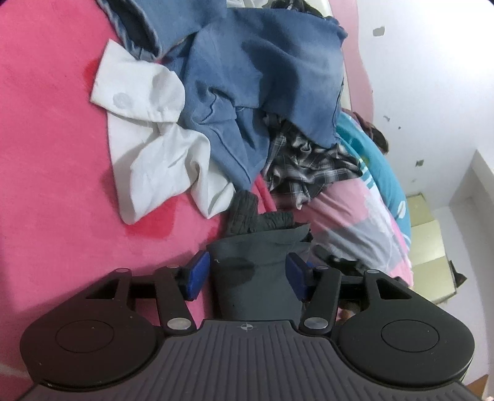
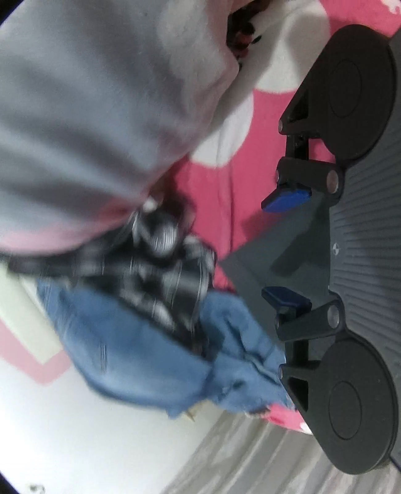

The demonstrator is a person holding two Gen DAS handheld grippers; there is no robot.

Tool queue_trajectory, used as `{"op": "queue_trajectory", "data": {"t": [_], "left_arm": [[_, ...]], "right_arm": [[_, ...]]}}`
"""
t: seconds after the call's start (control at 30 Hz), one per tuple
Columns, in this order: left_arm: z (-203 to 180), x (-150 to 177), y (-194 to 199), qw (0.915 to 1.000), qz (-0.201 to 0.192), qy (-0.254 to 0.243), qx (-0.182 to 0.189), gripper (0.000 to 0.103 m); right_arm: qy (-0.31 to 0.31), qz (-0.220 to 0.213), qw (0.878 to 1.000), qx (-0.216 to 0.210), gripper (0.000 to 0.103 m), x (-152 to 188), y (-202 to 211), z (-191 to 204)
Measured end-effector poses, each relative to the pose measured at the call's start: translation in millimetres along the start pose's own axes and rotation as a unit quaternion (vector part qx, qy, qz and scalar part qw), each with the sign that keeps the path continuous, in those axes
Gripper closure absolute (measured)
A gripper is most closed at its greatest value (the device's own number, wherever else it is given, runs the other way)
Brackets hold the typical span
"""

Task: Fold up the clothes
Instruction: 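Open both grippers and release the folded trousers onto the bedspread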

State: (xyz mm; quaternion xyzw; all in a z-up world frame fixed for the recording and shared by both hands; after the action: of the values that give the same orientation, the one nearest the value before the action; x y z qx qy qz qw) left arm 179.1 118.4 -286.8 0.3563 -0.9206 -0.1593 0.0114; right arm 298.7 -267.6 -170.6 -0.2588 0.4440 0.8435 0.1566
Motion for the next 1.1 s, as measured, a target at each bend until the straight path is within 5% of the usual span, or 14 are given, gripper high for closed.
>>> {"op": "queue_trajectory", "data": {"t": [0.17, 0.27, 0.33, 0.4, 0.5, 0.73, 1.1], "left_arm": [[-5.3, 5.7, -6.9, 0.9999, 0.002, -0.009, -0.005, 0.05], [-5.6, 7.4, -9.2, 0.9999, 0.001, -0.01, -0.008, 0.063], [-5.3, 8.2, -9.3, 0.9999, -0.004, -0.011, -0.007, 0.079], [-8.6, 9.7, -7.5, 0.9998, -0.01, -0.018, 0.001, 0.091], [-16.1, 10.9, -5.4, 0.9993, -0.016, -0.023, 0.025, 0.098], [-36.2, 0.5, -15.2, 0.9951, -0.008, -0.024, 0.096, 0.099], [-13.9, -14.9, -38.5, 0.9991, -0.001, 0.005, 0.043, 0.097]], "right_arm": [[-0.009, 0.017, 0.999, -0.032, 0.045, -2.8, -14.3, -8.2], [0.001, 0.023, 0.999, -0.043, 0.048, -2.3, -18.7, -5.0], [0.013, 0.023, 0.999, -0.046, 0.059, -1.6, -20.5, -1.7], [0.025, 0.021, 0.998, -0.044, 0.083, -0.7, -20.9, 1.7], [0.045, 0.01, 0.998, -0.031, 0.098, 2.3, -15.8, 3.0], [0.035, -0.035, 0.999, -0.016, 0.1, 7.9, 5.2, -4.2], [0.024, -0.038, 0.999, 0.002, 0.097, 6.1, -7.2, -16.8]]}}
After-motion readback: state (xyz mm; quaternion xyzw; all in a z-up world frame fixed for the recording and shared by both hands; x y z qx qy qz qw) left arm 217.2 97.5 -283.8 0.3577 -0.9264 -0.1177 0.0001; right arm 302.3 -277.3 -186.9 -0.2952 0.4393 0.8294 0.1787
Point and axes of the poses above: each gripper's, at about its wrist camera, not at the fingertips, and y roughly against the way its jaws point, z to its left, x to its underside, the point moved 4 cm from there along -y, roughly the way its jaws point, and after that the axes turned 7 degrees about y, right-handed, at the moved point
